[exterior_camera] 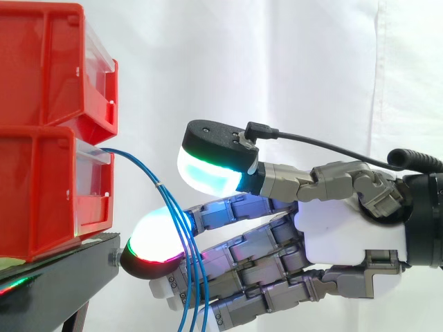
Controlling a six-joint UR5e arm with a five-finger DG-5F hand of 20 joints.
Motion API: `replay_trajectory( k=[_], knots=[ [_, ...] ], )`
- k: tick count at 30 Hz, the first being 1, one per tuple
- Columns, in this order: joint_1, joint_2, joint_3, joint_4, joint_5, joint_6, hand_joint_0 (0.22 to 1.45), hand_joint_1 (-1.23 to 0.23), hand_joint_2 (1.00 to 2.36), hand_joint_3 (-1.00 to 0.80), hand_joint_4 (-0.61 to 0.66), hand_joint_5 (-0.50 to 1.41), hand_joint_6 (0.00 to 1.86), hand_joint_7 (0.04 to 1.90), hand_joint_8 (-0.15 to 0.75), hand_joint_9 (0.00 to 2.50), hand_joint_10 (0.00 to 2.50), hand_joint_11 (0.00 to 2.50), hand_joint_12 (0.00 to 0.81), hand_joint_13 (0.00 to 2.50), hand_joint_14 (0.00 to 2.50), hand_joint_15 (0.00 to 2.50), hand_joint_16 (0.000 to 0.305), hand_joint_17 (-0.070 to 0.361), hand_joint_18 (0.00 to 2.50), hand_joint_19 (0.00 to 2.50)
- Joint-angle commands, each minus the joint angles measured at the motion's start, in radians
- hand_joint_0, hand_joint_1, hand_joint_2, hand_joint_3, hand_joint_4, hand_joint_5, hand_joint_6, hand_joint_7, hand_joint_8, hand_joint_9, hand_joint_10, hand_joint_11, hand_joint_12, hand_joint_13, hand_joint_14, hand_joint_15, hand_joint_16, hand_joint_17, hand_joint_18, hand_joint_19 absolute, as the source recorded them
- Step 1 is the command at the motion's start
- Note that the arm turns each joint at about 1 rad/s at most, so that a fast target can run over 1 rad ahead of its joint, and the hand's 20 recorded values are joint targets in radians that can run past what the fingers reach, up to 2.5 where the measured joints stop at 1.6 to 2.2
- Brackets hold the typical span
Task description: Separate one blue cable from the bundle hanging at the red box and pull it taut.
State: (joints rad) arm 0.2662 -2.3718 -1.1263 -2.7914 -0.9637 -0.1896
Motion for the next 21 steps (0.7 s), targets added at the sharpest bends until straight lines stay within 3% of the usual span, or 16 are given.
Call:
replay_trajectory(
  k=[1,9,21],
  knots=[
    [0.001,0.0,0.0,0.001,-0.001,0.001,0.62,-0.57,1.0,-0.45,0.25,-0.14,0.5,1.11,0.269,0.53,0.01,0.18,0.252,0.23,0.0,0.0,0.034,0.077,0.33,0.3],
    [0.001,0.0,0.002,-0.004,0.0,0.002,0.64,-0.6,1.01,-0.38,0.17,-0.12,0.5,1.32,0.27,0.54,0.01,0.19,0.249,0.23,0.0,0.0,0.034,0.077,0.34,0.29],
    [-0.002,0.003,0.023,-0.036,0.0,0.015,0.64,-0.6,1.01,-0.37,0.15,-0.14,0.57,1.26,0.27,0.55,0.01,0.2,0.249,0.23,0.0,0.0,0.034,0.077,0.35,0.29]
  ],
)
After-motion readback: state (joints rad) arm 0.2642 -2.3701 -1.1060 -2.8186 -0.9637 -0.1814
